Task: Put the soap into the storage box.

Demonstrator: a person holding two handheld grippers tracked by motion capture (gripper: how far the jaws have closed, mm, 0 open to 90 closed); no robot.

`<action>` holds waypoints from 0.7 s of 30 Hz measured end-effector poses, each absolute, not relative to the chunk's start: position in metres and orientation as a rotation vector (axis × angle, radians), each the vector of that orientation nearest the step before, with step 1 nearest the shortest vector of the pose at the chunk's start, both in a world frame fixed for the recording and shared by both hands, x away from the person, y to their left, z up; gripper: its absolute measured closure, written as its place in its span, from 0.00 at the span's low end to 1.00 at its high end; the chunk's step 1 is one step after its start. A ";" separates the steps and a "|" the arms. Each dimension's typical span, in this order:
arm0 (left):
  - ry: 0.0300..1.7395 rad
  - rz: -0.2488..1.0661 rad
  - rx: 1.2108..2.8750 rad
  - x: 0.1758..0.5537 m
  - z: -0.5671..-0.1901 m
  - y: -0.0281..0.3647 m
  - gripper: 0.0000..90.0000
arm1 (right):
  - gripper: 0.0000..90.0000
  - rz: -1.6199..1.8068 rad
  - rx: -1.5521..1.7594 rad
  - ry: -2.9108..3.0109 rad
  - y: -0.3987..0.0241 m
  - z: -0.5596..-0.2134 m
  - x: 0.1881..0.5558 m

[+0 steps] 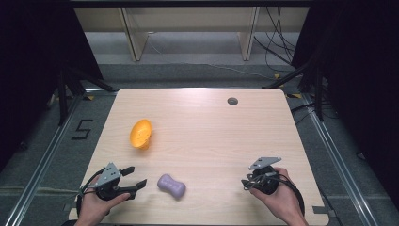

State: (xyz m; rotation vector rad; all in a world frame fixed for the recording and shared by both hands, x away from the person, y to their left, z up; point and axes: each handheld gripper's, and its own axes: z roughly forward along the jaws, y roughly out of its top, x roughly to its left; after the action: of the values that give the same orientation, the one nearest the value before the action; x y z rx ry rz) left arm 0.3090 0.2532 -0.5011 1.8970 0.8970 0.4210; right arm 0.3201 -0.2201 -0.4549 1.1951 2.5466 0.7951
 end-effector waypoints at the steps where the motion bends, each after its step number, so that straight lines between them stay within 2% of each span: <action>1: 0.900 0.412 1.896 0.308 -0.501 0.252 0.29 | 0.73 0.782 1.187 2.555 -0.221 -0.455 0.321; 8: 0.697 0.327 2.053 0.315 -0.479 0.244 0.28 | 0.68 0.762 1.201 2.545 -0.224 -0.456 0.323; 9: 0.561 0.293 2.182 0.319 -0.469 0.236 0.28 | 0.68 0.759 1.204 2.554 -0.224 -0.456 0.324; 10: 0.501 0.290 2.250 0.322 -0.465 0.231 0.28 | 0.67 0.764 1.202 2.555 -0.224 -0.457 0.324; 11: 0.501 0.290 2.250 0.322 -0.465 0.231 0.28 | 0.67 0.764 1.195 2.552 -0.223 -0.458 0.325; 13: 0.361 0.266 2.417 0.330 -0.455 0.218 0.28 | 0.67 0.757 1.214 2.568 -0.222 -0.457 0.326; 14: 0.361 0.266 2.417 0.330 -0.455 0.218 0.28 | 0.67 0.757 1.214 2.568 -0.222 -0.457 0.326; 15: 0.251 0.229 2.517 0.338 -0.446 0.206 0.29 | 0.66 0.766 1.159 2.563 -0.222 -0.458 0.328; 17: 0.242 0.229 2.509 0.339 -0.446 0.199 0.29 | 0.66 0.789 1.160 2.554 -0.220 -0.460 0.328; 21: 0.016 0.224 2.609 0.351 -0.442 0.172 0.29 | 0.65 0.776 1.137 2.569 -0.220 -0.460 0.329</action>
State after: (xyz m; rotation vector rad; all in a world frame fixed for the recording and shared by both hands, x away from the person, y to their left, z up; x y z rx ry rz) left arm 0.3512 0.1725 -0.4421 2.6088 0.0162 0.2236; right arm 0.3287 -0.2201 -0.4603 1.1372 2.5686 0.7763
